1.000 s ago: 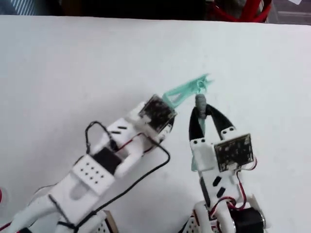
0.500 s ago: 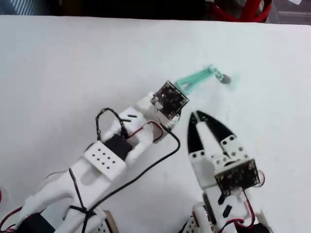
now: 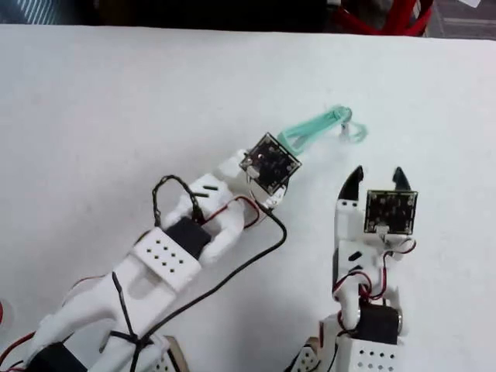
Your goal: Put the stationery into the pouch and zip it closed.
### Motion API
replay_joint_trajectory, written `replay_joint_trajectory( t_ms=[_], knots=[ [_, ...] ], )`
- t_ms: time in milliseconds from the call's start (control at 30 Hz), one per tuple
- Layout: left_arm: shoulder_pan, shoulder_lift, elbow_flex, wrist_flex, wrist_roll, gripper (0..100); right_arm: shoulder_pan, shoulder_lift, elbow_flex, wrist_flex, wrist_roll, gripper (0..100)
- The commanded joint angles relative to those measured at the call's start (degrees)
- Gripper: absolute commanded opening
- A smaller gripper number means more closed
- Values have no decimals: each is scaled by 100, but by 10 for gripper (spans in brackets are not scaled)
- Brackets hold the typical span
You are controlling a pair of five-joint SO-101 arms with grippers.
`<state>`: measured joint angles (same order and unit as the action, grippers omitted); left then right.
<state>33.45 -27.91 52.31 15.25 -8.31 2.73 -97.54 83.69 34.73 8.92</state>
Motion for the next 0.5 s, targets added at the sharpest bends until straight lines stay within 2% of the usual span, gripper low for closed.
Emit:
replay_joint_trajectory(
  t_ms=[0, 133, 200, 467],
  knots=[
    [-57, 145, 158, 53, -44, 23, -365, 4, 202, -558, -114, 238],
    [-40, 145, 167, 62, -44, 23, -690, 13, 976, -1938, -114, 237],
    [-40, 145, 167, 114, -44, 23, -813, 13, 1196, -2299, -114, 237],
    [-40, 145, 158, 132, -44, 23, -840, 22, 941, -2308, -114, 235]
  ],
)
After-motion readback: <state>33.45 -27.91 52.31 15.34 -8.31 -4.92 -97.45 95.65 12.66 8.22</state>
